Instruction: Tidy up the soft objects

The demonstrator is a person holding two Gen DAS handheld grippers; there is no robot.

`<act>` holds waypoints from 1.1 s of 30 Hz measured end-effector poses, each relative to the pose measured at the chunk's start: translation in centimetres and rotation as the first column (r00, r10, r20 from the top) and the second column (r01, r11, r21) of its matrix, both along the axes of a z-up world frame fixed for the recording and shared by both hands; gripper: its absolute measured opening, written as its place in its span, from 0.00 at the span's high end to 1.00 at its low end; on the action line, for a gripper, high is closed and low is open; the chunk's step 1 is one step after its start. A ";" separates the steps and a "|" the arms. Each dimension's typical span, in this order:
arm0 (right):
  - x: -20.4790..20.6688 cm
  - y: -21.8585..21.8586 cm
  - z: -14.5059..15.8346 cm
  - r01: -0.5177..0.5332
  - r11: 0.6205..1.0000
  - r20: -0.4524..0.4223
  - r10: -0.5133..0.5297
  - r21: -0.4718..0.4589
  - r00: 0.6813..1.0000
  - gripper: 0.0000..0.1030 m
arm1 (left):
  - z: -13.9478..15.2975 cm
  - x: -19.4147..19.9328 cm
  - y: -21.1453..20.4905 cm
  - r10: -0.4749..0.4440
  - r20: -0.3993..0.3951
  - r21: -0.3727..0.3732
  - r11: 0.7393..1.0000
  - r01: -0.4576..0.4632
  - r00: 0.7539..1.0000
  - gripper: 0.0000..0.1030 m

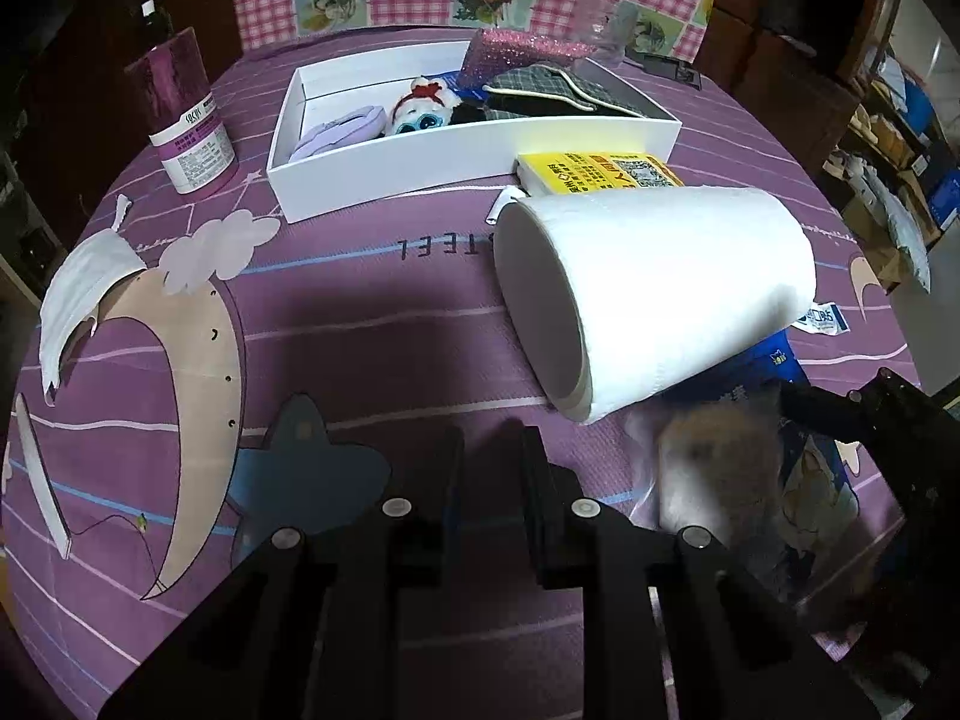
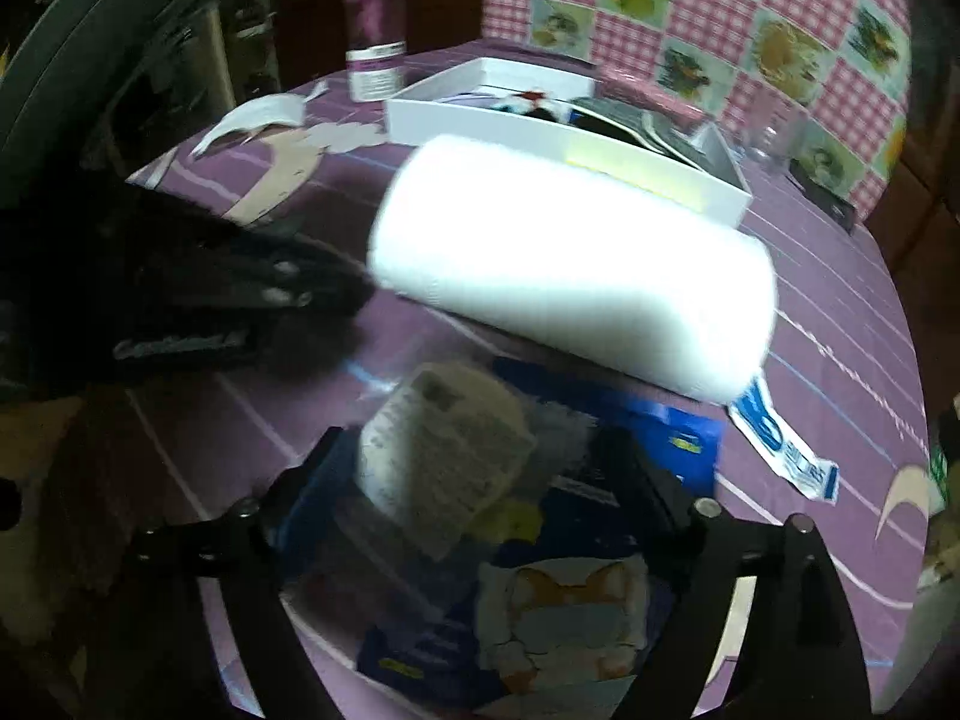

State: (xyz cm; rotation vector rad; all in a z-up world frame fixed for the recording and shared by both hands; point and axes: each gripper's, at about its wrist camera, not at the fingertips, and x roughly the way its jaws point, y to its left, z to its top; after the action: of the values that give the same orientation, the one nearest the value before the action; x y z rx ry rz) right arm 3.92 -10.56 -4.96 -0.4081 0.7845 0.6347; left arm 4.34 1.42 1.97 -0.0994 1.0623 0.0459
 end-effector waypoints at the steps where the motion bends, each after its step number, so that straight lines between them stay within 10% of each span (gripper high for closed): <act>1: 0.1 -0.5 0.2 0.023 1.000 0.004 -0.023 0.007 1.000 0.46 | 0.0 0.1 0.0 0.000 0.000 0.000 1.000 0.000 1.000 0.83; 10: 1.4 -3.5 1.3 0.078 0.980 -0.096 -0.061 0.182 0.993 0.87 | 0.0 0.2 -0.2 -0.002 0.006 -0.004 1.000 0.002 1.000 0.83; 25: 1.0 -8.0 4.8 0.165 0.904 -0.082 -0.144 0.394 0.986 0.92 | 0.9 -0.4 -2.2 -0.133 0.086 -0.095 0.985 0.141 0.987 0.83; 33: 1.5 -10.3 5.5 0.227 0.857 -0.097 -0.206 0.462 0.974 0.92 | 1.8 -0.8 -3.8 -0.188 0.153 -0.118 0.971 0.207 0.970 0.58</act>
State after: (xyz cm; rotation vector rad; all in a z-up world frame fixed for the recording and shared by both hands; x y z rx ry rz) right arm 5.43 -20.85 0.58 0.1424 0.6773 0.5993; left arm 3.50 -2.34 3.76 -0.1156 0.9285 -0.2107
